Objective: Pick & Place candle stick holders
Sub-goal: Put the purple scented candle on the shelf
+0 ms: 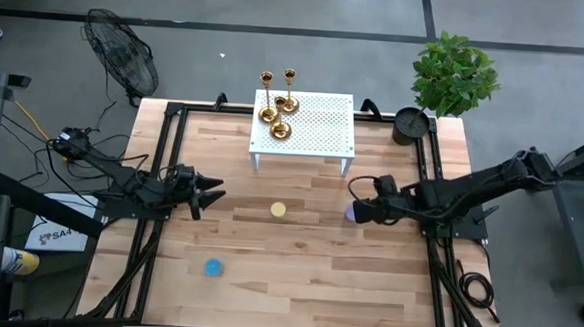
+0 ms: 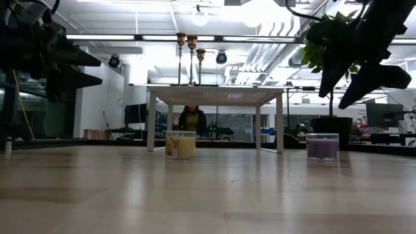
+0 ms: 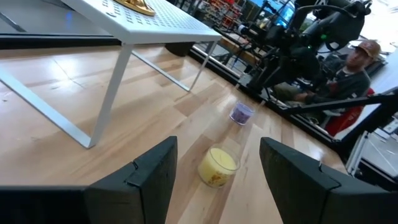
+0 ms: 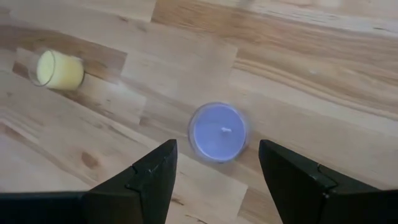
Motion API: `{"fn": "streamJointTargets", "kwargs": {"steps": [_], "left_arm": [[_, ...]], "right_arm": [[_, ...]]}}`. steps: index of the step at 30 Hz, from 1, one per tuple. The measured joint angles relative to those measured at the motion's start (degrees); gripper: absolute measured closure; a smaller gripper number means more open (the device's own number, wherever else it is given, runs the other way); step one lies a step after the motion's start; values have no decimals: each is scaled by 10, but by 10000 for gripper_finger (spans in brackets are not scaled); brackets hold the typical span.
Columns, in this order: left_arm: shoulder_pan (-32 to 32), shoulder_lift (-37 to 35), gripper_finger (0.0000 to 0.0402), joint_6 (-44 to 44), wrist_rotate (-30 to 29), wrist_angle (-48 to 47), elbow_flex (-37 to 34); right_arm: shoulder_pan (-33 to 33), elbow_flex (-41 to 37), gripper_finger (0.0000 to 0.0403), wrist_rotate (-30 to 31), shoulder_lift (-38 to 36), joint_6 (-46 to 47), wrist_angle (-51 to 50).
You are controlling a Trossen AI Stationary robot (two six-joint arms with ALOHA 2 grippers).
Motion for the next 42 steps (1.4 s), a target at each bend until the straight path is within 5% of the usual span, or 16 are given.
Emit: {"fn": "streamJointTargets", "kwargs": {"steps": [13, 29, 42], "left_arm": [[0, 1, 176, 0, 6, 1, 0], [0, 1, 177, 0, 7, 1, 0], [0, 1, 177, 0, 6, 2, 0]], "right_arm": [[86, -104, 181, 53, 1, -2, 154], [171, -169, 181, 96, 0, -13, 167], [170, -191, 181, 140, 1, -178, 217]]}}
